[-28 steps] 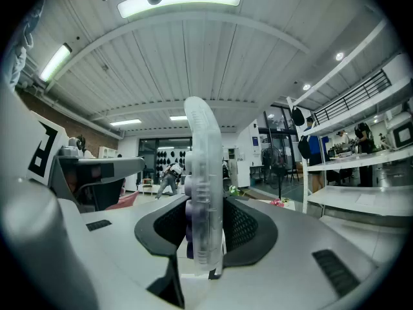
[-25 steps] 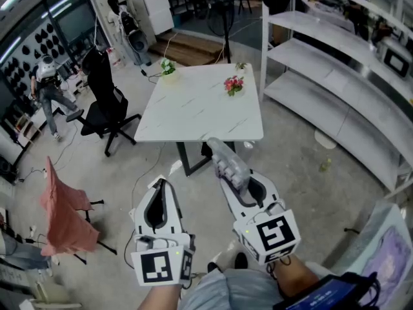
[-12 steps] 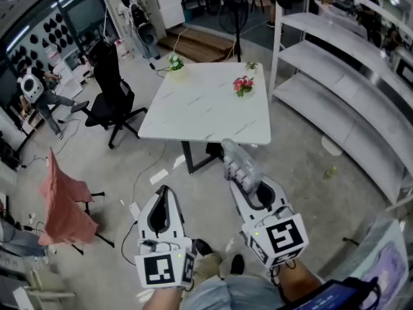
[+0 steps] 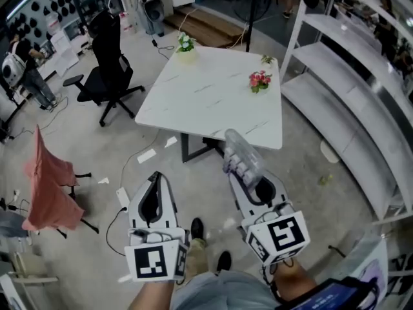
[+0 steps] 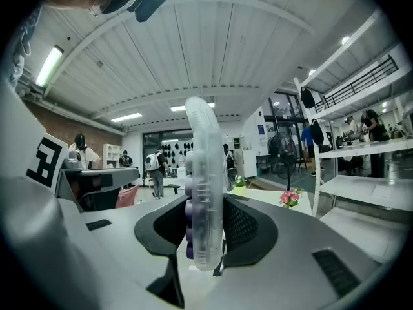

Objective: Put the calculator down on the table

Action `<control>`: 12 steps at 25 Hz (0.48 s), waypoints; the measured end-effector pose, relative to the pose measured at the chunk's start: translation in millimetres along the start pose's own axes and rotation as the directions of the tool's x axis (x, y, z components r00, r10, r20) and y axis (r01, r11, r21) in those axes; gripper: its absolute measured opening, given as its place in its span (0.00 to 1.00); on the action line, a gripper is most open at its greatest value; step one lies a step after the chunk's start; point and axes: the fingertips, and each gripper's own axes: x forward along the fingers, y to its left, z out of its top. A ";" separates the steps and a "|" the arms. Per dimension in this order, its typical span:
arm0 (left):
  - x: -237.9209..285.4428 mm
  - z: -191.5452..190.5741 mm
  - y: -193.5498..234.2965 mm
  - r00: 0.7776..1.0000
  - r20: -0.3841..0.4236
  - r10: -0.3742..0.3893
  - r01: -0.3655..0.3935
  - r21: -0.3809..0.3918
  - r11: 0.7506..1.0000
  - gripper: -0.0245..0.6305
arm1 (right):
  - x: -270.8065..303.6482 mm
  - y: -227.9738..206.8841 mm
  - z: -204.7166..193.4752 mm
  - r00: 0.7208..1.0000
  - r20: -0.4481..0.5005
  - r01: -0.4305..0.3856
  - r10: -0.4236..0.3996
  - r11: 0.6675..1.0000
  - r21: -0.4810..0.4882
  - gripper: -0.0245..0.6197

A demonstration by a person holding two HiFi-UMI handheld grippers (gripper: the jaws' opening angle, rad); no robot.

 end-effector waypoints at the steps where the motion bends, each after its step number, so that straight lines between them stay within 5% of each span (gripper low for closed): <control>1: 8.7 -6.5 6.1 1.000 -0.015 -0.004 0.004 -0.010 1.000 0.05 | 11.3 -1.4 -2.7 1.000 -0.010 0.002 -0.002 1.000 0.002 0.27; 12: 122.9 21.8 77.1 0.998 0.029 -0.064 0.064 0.006 0.998 0.05 | 136.3 -9.5 26.9 1.000 -0.002 0.030 -0.030 1.000 -0.001 0.27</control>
